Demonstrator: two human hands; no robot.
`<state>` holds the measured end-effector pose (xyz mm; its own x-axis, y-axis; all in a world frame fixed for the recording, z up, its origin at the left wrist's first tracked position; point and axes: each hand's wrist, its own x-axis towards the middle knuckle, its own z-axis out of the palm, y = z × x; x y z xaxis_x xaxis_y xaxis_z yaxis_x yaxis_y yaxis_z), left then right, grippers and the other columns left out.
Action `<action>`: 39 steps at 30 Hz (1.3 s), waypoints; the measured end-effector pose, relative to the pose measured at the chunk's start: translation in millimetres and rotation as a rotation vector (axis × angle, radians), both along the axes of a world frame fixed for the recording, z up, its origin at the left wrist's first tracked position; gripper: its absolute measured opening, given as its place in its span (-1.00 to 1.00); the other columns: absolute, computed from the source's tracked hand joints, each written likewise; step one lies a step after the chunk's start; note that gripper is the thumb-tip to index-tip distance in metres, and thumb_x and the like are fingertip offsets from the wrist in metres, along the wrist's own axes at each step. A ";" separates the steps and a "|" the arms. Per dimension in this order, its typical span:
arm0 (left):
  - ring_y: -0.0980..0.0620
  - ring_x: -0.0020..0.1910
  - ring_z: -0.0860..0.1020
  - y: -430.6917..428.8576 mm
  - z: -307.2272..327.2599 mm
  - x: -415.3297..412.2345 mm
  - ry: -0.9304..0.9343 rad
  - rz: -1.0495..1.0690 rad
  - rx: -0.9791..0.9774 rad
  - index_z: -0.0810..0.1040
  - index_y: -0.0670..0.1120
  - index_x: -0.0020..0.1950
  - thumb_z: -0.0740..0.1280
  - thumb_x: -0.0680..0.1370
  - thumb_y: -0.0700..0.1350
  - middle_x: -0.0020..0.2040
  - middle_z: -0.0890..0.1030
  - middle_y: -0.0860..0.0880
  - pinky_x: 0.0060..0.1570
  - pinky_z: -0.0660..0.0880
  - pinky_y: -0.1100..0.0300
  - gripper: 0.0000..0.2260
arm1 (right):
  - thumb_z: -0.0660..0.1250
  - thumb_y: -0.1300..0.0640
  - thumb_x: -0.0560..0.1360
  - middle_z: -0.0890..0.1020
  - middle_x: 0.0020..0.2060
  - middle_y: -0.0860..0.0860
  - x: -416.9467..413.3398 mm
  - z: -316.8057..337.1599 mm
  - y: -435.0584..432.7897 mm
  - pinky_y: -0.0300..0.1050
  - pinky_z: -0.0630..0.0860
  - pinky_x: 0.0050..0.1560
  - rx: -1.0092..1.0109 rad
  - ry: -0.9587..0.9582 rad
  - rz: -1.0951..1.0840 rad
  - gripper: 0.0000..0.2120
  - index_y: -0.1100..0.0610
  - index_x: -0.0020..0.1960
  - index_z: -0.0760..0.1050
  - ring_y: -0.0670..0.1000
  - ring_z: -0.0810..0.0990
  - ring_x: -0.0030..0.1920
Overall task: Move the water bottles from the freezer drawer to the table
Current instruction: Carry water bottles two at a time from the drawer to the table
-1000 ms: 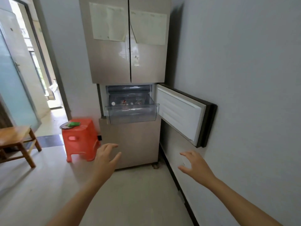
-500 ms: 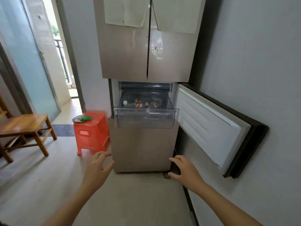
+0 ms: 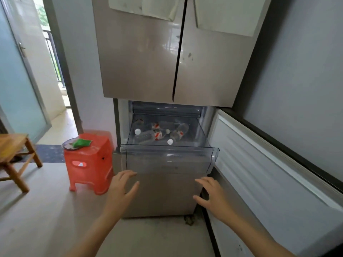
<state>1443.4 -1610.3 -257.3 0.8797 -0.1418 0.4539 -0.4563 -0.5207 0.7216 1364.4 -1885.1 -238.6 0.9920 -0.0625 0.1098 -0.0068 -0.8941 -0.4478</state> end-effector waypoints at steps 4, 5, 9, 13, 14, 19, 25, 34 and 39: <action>0.13 0.04 0.41 -1.0 -16.4 30.6 0.031 0.013 0.023 0.59 -0.19 0.02 0.15 0.37 0.14 0.02 0.51 0.00 0.07 0.27 0.29 -0.52 | 0.30 -0.03 0.49 0.34 0.26 -0.10 28.5 -15.4 -11.5 -0.20 0.23 0.36 0.000 0.032 -0.009 -0.49 0.00 0.39 0.28 -0.11 0.27 0.31; 0.09 0.05 0.42 -1.4 -19.5 37.8 0.056 0.023 0.029 0.58 -0.20 0.02 0.14 0.37 0.15 0.02 0.50 0.00 0.10 0.28 0.25 -0.51 | 0.32 -0.01 0.48 0.34 0.23 -0.11 38.8 -16.6 -16.2 -0.20 0.24 0.35 0.014 0.026 -0.013 -0.50 0.02 0.38 0.30 -0.11 0.28 0.29; 0.03 0.06 0.44 -6.8 -24.9 56.4 0.093 0.037 0.039 0.58 -0.21 0.03 0.14 0.37 0.15 0.04 0.50 -0.03 0.09 0.35 0.13 -0.49 | 0.35 0.07 0.47 0.40 0.19 -0.05 71.6 -12.5 -28.5 -0.34 0.20 0.21 0.059 -0.021 -0.044 -0.54 0.08 0.34 0.36 -0.09 0.33 0.23; 0.11 0.06 0.37 -19.3 -13.7 93.3 0.046 0.063 0.071 0.58 -0.22 0.03 0.14 0.37 0.12 0.05 0.54 -0.10 0.10 0.32 0.12 -0.51 | 0.36 0.12 0.47 0.44 0.18 0.00 124.1 -0.9 -41.5 -0.34 0.19 0.18 0.071 -0.117 -0.020 -0.58 0.13 0.30 0.41 -0.05 0.37 0.23; 0.13 0.06 0.36 -22.5 -10.5 103.0 0.026 0.073 0.080 0.58 -0.22 0.04 0.14 0.38 0.12 0.05 0.53 -0.10 0.10 0.31 0.12 -0.51 | 0.36 0.12 0.47 0.44 0.18 -0.01 137.6 2.2 -44.2 -0.32 0.19 0.20 0.074 -0.134 0.000 -0.58 0.13 0.30 0.41 -0.05 0.36 0.22; 0.00 0.11 0.43 -47.2 0.7 163.2 0.001 0.128 0.144 0.57 -0.21 0.07 0.12 0.38 0.13 0.08 0.55 -0.14 0.12 0.32 0.11 -0.48 | 0.40 0.18 0.43 0.51 0.15 0.11 216.2 11.1 -62.5 -0.21 0.28 0.18 0.088 -0.251 0.050 -0.61 0.21 0.23 0.48 0.08 0.44 0.19; -0.12 0.04 0.49 -65.4 0.0 228.3 0.051 0.192 0.316 0.59 -0.18 0.04 0.07 0.37 0.17 0.03 0.57 -0.14 0.00 0.37 0.11 -0.46 | 0.34 0.06 0.47 0.41 0.23 -0.01 299.4 -2.9 -79.5 -0.21 0.26 0.24 0.008 -0.105 0.181 -0.57 0.06 0.32 0.38 0.01 0.35 0.27; -0.11 -0.29 0.60 -63.5 -27.8 246.6 0.244 0.245 0.568 0.61 -0.15 -0.17 0.16 0.35 0.06 -0.21 0.62 -0.07 -0.31 0.54 0.14 -0.65 | 0.28 0.18 0.46 0.29 0.37 0.14 390.5 -49.3 -77.1 0.06 0.21 0.35 -0.582 0.277 0.445 -0.51 0.08 0.37 0.29 0.17 0.23 0.39; 0.07 -0.29 0.58 -62.2 -27.9 247.0 0.186 0.251 0.623 0.61 -0.04 -0.17 0.16 0.34 0.10 -0.21 0.60 0.05 -0.33 0.46 0.31 -0.68 | 0.38 0.07 0.13 0.60 -0.45 0.02 431.0 -77.1 -68.4 -0.19 0.53 -0.36 -0.887 0.053 0.530 -0.95 0.02 -0.42 0.60 -0.01 0.60 -0.40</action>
